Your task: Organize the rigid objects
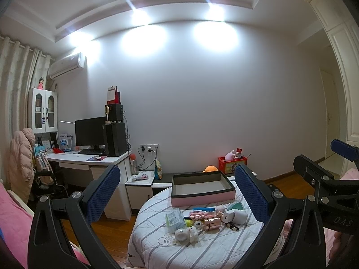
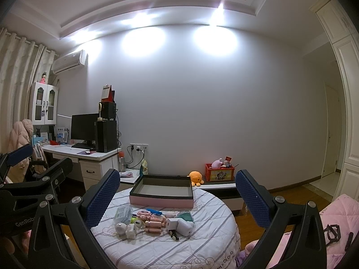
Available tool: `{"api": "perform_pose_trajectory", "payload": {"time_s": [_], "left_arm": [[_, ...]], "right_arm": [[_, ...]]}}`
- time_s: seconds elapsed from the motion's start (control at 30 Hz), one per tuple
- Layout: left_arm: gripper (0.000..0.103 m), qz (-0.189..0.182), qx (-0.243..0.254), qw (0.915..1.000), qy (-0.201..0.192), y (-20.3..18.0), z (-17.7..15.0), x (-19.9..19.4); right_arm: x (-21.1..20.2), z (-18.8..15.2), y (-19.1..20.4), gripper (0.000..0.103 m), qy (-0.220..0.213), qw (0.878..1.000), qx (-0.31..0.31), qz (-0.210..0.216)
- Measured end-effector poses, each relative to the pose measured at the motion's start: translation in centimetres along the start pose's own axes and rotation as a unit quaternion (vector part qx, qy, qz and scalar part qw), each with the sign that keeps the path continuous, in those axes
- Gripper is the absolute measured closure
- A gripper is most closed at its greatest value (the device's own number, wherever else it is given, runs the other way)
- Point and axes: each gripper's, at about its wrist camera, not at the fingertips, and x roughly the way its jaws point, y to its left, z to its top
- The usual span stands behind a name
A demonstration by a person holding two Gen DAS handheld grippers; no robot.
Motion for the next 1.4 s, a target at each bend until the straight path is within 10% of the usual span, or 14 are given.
{"api": "perform_pose_trajectory", "payload": {"time_s": [1.4], "left_arm": [[0.0, -0.007, 0.005, 0.9999, 0.01, -0.88, 0.65, 0.78]], "right_arm": [[-0.01, 0.18, -0.3, 0.0, 0.007, 1.0, 0.0, -0.012]]}}
